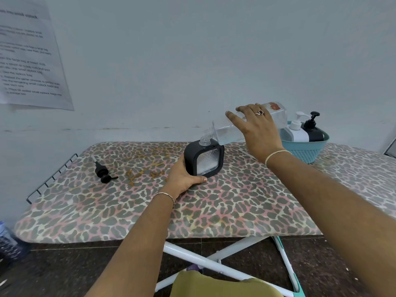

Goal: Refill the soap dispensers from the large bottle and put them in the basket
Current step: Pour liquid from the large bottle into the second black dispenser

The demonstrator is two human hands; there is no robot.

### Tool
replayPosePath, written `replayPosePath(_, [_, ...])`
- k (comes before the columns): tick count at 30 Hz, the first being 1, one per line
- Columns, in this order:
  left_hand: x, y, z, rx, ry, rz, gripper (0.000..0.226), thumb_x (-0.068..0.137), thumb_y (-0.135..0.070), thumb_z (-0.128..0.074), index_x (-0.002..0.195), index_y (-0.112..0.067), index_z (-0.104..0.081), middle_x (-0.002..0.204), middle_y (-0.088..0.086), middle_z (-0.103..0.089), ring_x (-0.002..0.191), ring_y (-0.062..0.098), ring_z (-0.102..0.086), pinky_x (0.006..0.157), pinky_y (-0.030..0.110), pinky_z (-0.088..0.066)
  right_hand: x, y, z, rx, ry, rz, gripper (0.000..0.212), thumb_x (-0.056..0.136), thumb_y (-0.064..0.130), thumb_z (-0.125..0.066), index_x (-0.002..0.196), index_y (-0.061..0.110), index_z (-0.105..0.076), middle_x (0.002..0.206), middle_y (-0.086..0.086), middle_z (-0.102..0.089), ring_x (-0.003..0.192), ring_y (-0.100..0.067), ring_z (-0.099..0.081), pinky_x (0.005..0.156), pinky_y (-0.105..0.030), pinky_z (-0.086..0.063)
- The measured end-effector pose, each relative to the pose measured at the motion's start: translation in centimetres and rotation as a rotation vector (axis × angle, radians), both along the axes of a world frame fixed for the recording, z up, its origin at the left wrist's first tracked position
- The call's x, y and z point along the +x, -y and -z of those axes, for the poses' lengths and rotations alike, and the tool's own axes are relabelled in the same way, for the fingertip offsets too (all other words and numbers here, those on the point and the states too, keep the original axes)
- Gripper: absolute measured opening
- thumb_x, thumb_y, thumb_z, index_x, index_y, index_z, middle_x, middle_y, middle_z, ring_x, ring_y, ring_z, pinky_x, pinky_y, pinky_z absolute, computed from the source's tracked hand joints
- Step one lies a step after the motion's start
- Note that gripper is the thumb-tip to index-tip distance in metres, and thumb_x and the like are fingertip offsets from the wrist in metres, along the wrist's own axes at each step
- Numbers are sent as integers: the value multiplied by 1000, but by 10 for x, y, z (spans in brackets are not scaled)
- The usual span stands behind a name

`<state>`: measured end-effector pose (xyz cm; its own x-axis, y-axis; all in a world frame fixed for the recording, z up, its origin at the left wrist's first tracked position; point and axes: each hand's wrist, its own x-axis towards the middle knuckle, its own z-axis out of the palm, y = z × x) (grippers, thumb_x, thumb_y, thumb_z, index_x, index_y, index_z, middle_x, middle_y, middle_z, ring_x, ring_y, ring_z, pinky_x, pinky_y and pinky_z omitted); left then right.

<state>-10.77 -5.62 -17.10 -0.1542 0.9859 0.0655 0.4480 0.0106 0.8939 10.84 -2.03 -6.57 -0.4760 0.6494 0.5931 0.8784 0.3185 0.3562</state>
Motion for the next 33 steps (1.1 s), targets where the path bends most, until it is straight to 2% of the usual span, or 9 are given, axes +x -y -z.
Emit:
replayPosePath(22, [1,1,0,-17,6,-15,90,57,-15,-92,136,-16,-46,130,-1,-59,119,18,-54,102,32,-44,-1,-2,-1,40,10,-18,79,60,-18,-64,131,13,-52,122,-21,-56,113,-38,-51,107,-49,-32])
replayPosePath(29, [1,1,-1,-15,-12,-17,89,58,-15,-91,135,-15,-47,130,-1,-58,120,18,-54,98,28,-43,-1,-3,-2,44,15,-17,80,58,-17,-66,131,13,-52,123,-21,-56,113,-39,-52,107,-50,-33])
replayPosePath(33, [1,1,0,-15,-9,-19,90,58,-16,-92,136,-15,-46,130,-2,-58,120,18,-54,101,32,-44,-1,-4,-2,54,20,-23,78,59,-18,-65,130,12,-53,121,-22,-57,111,-39,-52,106,-50,-34])
